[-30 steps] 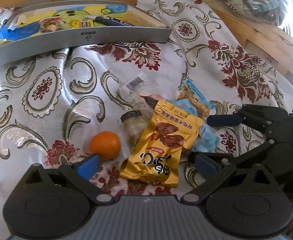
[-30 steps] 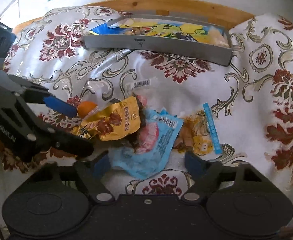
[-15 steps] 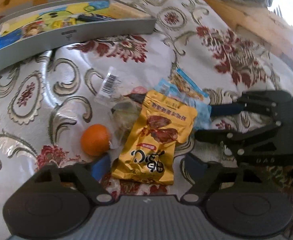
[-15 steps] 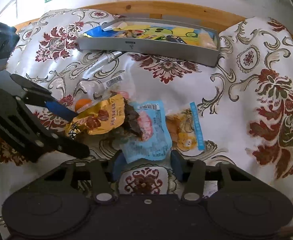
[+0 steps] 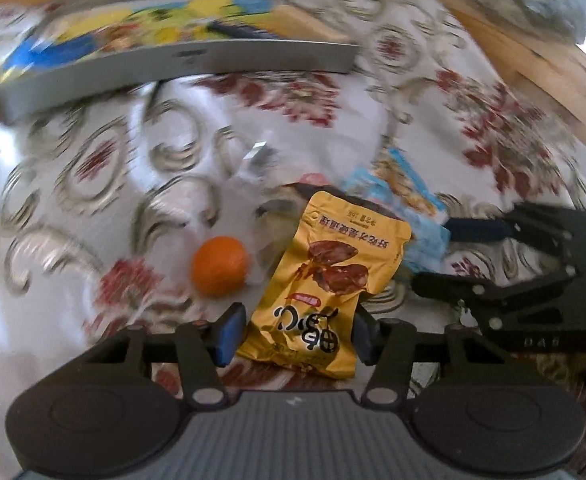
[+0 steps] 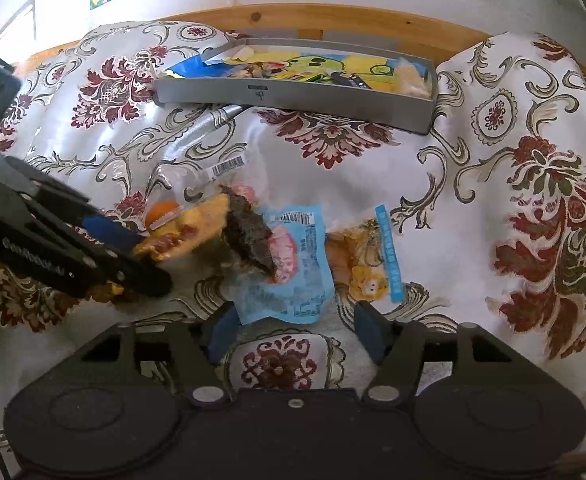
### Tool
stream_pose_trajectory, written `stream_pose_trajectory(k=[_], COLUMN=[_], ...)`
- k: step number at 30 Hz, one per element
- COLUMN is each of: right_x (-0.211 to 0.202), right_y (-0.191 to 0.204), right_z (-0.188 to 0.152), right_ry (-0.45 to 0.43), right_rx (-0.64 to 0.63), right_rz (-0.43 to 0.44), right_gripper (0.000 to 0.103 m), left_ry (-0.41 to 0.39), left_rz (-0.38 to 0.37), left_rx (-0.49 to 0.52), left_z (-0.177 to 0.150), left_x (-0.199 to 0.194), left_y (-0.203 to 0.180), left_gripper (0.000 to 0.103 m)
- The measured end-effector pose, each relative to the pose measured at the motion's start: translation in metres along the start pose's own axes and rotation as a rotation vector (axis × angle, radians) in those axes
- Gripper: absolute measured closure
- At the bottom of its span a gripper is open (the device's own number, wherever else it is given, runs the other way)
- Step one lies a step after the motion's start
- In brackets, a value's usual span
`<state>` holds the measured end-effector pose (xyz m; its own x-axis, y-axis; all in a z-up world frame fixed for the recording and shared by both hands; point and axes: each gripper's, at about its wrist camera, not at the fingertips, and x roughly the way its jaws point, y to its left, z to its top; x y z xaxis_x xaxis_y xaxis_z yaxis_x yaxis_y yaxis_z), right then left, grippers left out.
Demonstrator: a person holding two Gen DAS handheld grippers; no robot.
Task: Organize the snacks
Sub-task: 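Close left tool on gold snack bag while right tool approaches dark jerky packet, then lift gold bag with left tool while right tool grips clear jerky packet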
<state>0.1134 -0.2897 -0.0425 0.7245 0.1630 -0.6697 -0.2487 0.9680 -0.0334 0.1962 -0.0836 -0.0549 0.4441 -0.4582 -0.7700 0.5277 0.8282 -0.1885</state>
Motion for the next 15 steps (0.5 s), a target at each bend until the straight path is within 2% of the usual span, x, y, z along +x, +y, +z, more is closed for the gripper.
stream_pose_trajectory(k=[3,6,11,15], right_x=[0.003,0.01,0.029,0.035], right_y=[0.001,0.003,0.001,0.004], right_z=[0.002,0.007,0.022,0.029], right_ry=[-0.001,0.005,0.017,0.01], right_rx=[0.0,-0.013,-0.046,-0.113], right_rz=[0.013,0.039,0.068,0.051], right_gripper=[0.029,0.027,0.025,0.021], left_ry=[0.01,0.015,0.02,0.02], left_rz=[0.05,0.093,0.102,0.098], left_rx=[-0.088,-0.124,-0.124,-0.109], left_z=[-0.004,-0.007,-0.004,-0.001], left_x=[-0.005,-0.006,0.001,0.006], left_y=[0.006,0.011,0.012,0.013], left_gripper=[0.045,0.045,0.041,0.038])
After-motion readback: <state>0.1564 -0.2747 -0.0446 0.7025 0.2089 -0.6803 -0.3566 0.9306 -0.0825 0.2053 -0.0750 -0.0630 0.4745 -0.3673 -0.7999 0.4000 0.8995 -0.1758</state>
